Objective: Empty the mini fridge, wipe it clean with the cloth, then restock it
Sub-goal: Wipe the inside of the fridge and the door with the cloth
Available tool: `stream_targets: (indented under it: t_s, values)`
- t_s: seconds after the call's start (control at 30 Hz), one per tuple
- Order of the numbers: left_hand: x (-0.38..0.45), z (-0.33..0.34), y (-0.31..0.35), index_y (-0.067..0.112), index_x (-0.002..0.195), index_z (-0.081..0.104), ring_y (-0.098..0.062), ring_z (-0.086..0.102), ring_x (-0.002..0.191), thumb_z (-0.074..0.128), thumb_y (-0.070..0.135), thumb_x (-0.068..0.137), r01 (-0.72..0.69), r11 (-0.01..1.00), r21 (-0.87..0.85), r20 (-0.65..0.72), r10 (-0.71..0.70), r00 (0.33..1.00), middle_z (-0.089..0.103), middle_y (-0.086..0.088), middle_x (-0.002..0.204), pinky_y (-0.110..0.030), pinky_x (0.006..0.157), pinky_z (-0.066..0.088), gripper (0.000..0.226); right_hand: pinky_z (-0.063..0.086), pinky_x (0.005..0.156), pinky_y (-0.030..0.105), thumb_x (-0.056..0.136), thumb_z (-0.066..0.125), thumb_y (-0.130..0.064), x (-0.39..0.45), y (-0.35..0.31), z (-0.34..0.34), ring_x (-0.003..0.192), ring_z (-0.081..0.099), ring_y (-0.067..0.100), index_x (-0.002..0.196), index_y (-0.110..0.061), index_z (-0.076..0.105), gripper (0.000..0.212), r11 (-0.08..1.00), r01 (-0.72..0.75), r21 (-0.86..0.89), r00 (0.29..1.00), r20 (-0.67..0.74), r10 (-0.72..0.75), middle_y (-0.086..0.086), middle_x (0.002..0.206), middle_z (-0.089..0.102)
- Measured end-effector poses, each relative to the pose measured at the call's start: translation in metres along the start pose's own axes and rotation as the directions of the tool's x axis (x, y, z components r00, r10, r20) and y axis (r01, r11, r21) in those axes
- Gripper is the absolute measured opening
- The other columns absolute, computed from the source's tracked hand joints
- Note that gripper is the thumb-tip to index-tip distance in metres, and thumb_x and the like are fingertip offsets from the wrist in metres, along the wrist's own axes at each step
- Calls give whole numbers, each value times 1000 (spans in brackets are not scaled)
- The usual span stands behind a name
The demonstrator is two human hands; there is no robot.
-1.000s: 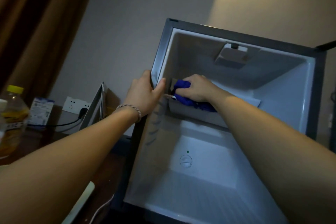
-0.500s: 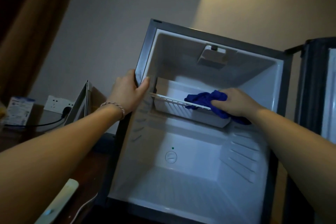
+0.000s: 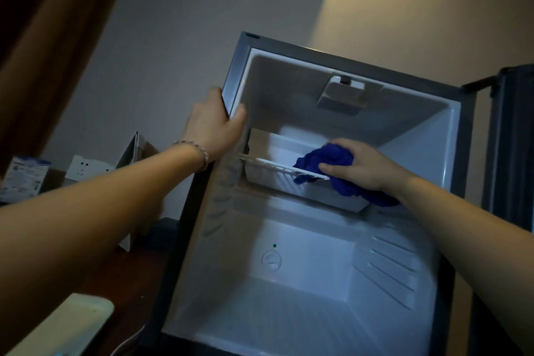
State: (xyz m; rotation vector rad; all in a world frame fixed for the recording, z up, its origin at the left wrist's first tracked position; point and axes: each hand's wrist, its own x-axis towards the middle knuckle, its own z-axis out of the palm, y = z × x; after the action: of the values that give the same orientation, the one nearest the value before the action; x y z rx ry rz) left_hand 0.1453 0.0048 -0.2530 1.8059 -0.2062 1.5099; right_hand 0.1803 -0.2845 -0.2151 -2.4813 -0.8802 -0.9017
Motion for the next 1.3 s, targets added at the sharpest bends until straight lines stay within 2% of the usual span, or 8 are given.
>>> stream_targets:
  t_s: [0.2,0.37,0.5,0.67,0.83,0.93,1.1,1.3]
  values:
    - [14,10,7,14,100,42,-8,41,60,48,39,102,-39,999,-5,-48,38,998,44,4,70,-28,49,25,25,58,87,39,83,81,-33,38,-24,33,93,71,14,110,-27,67,31,976,55,210,998,-14,-53,-4,103,74]
    - [13,9,9,15,102,43,-5,40,60,48,38,103,-56,998,5,-38,56,998,43,6,71,-16,46,31,24,45,106,39,68,66,-81,63,-41,30,118,58,18,135,-41,49,80,997,-31,-65,961,272,47,-6,133,57]
    - [12,9,6,17,103,44,-4,40,61,47,38,103,-58,998,-16,-42,57,997,43,7,73,-14,47,31,22,54,90,30,92,54,-63,56,-38,14,95,70,20,121,-21,65,52,884,-282,373,889,447,96,6,109,74]
    - [11,10,8,16,101,45,-6,39,60,48,39,102,-38,999,-32,-57,36,998,42,7,72,-18,50,25,23,41,107,28,68,72,-70,58,-34,19,117,57,11,130,-47,60,68,988,-127,89,974,201,107,-12,133,60]
    - [10,9,9,15,100,44,-8,39,60,48,40,102,-17,1000,-18,-41,16,999,42,5,72,-18,49,26,25,38,88,25,77,67,-71,57,-43,31,109,52,13,140,-44,50,71,990,-124,61,978,179,111,-7,138,51]
    - [9,9,10,15,98,44,-10,40,61,49,40,102,-4,1000,-31,-30,3,1000,43,3,72,-22,51,27,25,44,70,21,73,73,-70,53,-45,31,91,58,5,129,-39,59,66,986,-149,75,979,150,136,-8,119,62]
    - [7,9,10,14,96,45,-8,40,57,51,38,101,-11,999,-53,-27,9,1000,44,3,69,-21,51,27,25,56,85,39,68,79,-65,52,-41,31,94,66,16,95,-31,67,45,996,-91,-18,996,-18,90,-6,99,70]
    - [9,9,9,13,93,47,-12,41,59,52,39,100,-22,998,-60,-51,19,998,45,1,69,-27,51,28,27,44,93,41,81,68,-65,48,-45,22,117,48,27,129,-33,56,58,938,-2,-347,943,-313,-114,2,127,40]
